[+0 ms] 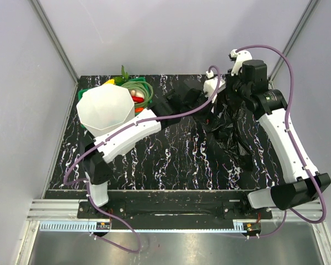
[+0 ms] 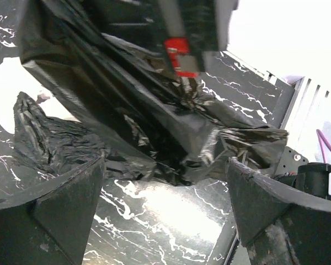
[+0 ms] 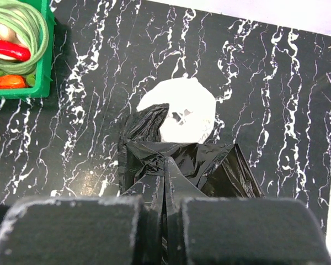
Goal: Put the trash bags into the trash bin
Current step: Unfold the trash bag at the center of the board.
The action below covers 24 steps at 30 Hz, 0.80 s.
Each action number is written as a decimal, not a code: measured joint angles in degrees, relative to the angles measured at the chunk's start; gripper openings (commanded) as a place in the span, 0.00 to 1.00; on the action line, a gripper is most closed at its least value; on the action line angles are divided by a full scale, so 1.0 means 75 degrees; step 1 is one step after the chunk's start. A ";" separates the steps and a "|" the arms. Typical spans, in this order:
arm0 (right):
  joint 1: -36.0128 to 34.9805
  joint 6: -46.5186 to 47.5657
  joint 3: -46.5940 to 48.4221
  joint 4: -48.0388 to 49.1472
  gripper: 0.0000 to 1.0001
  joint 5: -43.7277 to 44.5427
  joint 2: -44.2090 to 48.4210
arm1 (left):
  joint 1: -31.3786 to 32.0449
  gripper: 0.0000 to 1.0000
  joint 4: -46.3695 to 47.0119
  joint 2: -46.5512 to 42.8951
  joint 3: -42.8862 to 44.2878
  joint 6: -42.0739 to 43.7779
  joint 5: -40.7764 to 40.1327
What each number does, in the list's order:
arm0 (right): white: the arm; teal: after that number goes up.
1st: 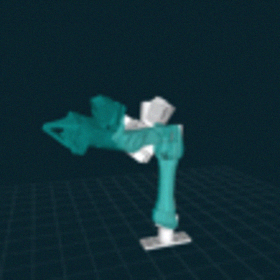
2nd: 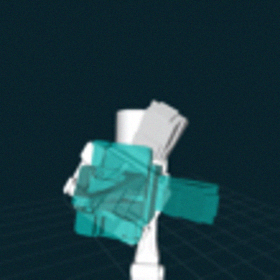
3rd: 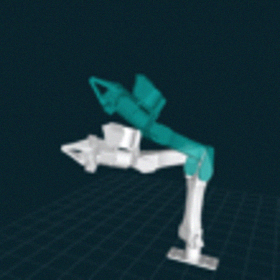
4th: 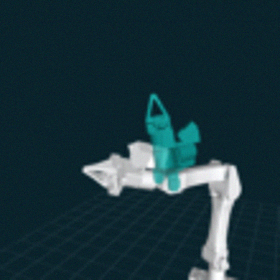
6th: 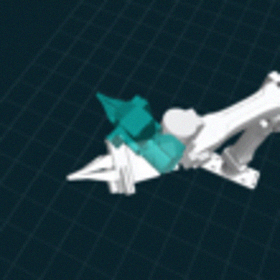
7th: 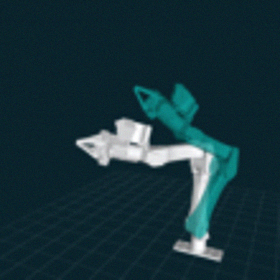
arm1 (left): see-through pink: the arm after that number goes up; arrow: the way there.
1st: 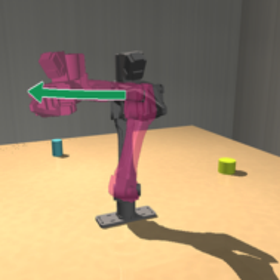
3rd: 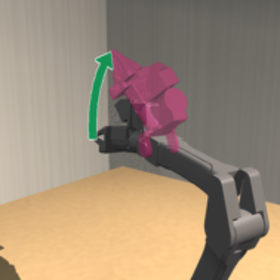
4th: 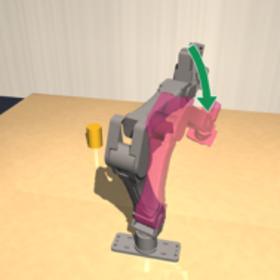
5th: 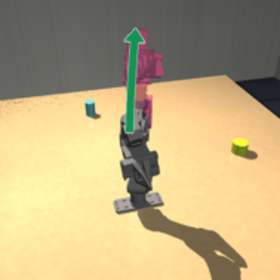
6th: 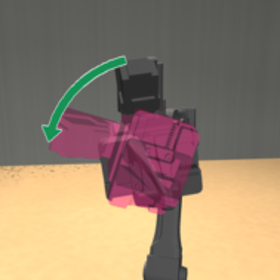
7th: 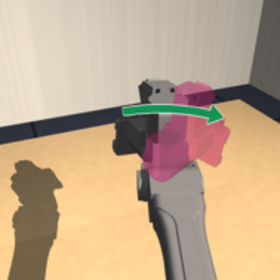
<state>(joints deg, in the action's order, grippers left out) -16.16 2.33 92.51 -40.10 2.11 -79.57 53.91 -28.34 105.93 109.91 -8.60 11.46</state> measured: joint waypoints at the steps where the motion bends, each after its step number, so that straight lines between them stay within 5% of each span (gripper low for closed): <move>1: -0.0003 -0.0076 0.0000 0.0017 0.00 0.0000 0.0000 | 0.0090 0.94 0.0020 0.0006 0.0000 -0.0082 -0.0143; 14: -0.0006 -0.0702 0.0015 0.0224 0.00 -0.0006 0.0000 | 0.0839 0.86 0.0580 0.0379 0.0291 -0.0493 -0.1827; 24: 0.0006 -0.0761 0.0076 0.0172 0.00 -0.0026 0.0000 | 0.0764 0.38 0.0944 0.0641 0.0289 -0.0038 -0.2492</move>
<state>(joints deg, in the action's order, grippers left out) -16.12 -3.38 93.08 -38.81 1.91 -79.57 59.64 -21.26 110.74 112.07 -8.88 -7.22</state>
